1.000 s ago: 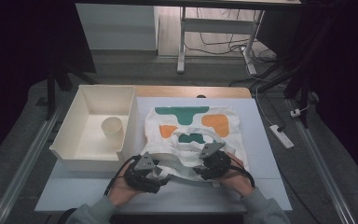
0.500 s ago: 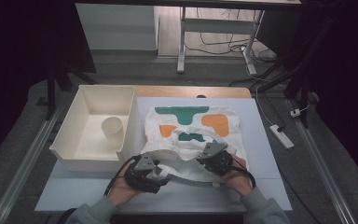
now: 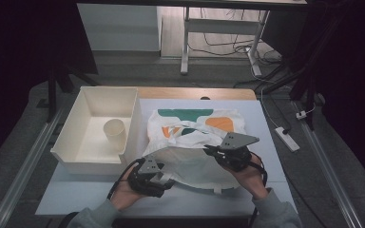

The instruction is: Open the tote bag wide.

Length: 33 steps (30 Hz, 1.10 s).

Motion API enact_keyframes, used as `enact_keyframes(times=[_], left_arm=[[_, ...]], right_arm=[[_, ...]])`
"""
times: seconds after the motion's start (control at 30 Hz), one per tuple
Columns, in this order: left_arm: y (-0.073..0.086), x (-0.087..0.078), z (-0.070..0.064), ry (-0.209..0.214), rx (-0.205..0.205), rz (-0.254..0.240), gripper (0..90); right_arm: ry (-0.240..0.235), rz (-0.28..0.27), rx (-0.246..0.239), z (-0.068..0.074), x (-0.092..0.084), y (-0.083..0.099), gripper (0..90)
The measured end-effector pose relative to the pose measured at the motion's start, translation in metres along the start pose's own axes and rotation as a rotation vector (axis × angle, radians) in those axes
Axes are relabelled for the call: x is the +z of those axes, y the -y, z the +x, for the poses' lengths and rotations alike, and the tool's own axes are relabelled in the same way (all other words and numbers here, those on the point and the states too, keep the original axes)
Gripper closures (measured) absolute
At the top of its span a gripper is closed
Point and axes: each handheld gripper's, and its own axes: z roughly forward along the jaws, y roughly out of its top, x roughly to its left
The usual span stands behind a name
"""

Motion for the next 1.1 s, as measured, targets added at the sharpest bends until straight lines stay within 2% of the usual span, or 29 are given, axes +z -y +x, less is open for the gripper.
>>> enact_keyframes(times=[0.03, 0.1, 0.23, 0.27, 0.3, 0.33, 0.37, 0.6, 0.73, 0.9, 1.1], left_arm=[[0.0, 0.0, 0.0, -0.001, -0.001, -0.002, 25.3], [0.0, -0.001, 0.0, 0.0, 0.001, -0.004, 25.4], [-0.001, -0.001, -0.001, 0.003, 0.007, -0.001, 25.3], [-0.001, -0.001, -0.001, 0.003, 0.007, 0.0, 25.3], [-0.001, 0.0, -0.001, 0.002, 0.007, -0.002, 25.3], [-0.001, 0.0, -0.002, 0.002, 0.004, -0.003, 25.3], [-0.001, -0.001, -0.002, 0.003, 0.004, -0.004, 25.3], [-0.002, 0.001, -0.002, 0.006, 0.006, 0.001, 25.3], [-0.003, 0.002, -0.004, 0.008, 0.009, -0.002, 25.4], [-0.006, 0.004, -0.006, 0.011, 0.021, 0.0, 25.3], [-0.016, 0.006, -0.013, 0.024, 0.055, -0.013, 25.2]], right_arm=[[0.0, 0.0, 0.0, 0.0, 0.0, 0.0, 88.4], [0.001, -0.036, 0.002, 0.001, -0.008, -0.007, 88.4], [0.049, -0.08, -0.021, 0.0, -0.015, -0.016, 88.4], [0.05, -0.083, 0.004, -0.007, -0.01, -0.015, 88.4], [0.05, -0.083, 0.004, -0.007, -0.01, -0.015, 88.4], [0.055, -0.082, 0.045, -0.015, -0.003, -0.013, 88.4], [0.055, -0.082, 0.045, -0.015, -0.003, -0.013, 88.4], [0.098, -0.065, 0.137, -0.044, 0.01, -0.002, 88.2], [0.132, -0.035, 0.148, -0.056, 0.018, 0.004, 88.0], [0.147, -0.001, 0.146, -0.066, 0.033, 0.01, 87.9], [0.144, 0.014, 0.205, -0.082, 0.047, 0.022, 87.6]])
